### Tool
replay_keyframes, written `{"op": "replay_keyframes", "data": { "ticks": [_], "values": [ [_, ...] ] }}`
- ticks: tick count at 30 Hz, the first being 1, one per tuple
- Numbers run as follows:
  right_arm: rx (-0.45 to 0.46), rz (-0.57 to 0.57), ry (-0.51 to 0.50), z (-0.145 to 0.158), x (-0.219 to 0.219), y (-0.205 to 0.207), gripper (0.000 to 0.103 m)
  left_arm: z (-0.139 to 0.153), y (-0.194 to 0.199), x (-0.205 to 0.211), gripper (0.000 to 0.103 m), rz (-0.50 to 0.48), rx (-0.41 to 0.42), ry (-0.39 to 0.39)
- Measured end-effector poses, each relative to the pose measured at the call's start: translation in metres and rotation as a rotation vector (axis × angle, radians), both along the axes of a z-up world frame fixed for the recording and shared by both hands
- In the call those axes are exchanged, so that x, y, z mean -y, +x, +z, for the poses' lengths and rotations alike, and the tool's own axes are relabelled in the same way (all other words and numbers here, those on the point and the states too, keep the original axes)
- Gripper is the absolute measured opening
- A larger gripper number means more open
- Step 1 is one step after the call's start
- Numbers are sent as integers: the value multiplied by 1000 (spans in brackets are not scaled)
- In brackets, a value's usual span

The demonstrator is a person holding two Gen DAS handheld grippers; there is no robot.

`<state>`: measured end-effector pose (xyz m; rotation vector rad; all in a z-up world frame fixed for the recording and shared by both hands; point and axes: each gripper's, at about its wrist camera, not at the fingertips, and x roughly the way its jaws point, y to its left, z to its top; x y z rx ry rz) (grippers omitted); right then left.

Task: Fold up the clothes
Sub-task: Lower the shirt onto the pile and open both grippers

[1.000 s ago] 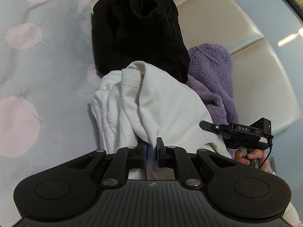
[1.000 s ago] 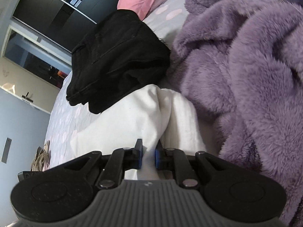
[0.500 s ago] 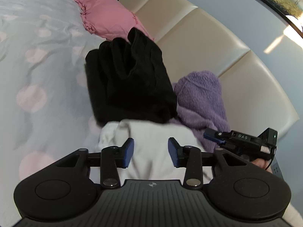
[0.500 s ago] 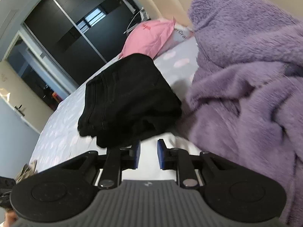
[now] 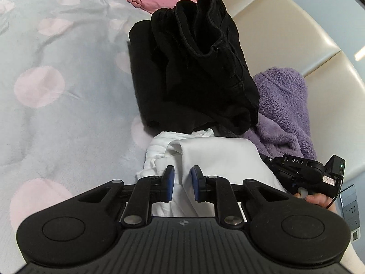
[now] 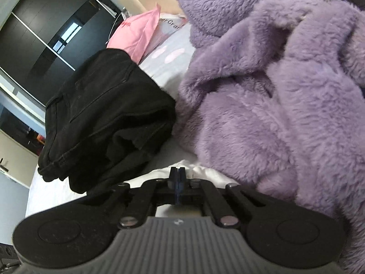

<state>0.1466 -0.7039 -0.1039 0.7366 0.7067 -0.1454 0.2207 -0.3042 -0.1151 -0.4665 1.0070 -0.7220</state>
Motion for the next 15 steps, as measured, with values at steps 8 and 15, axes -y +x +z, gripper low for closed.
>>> {"op": "replay_keyframes", "data": {
  "ticks": [8,15],
  "values": [
    [28,-46,-97,32,6,-42,9,33,-24,-5,17,-28,84,28],
    [176,-10,-120,61,-9,-128,9,63,-90,-5,17,-157,193,-38]
  ]
}}
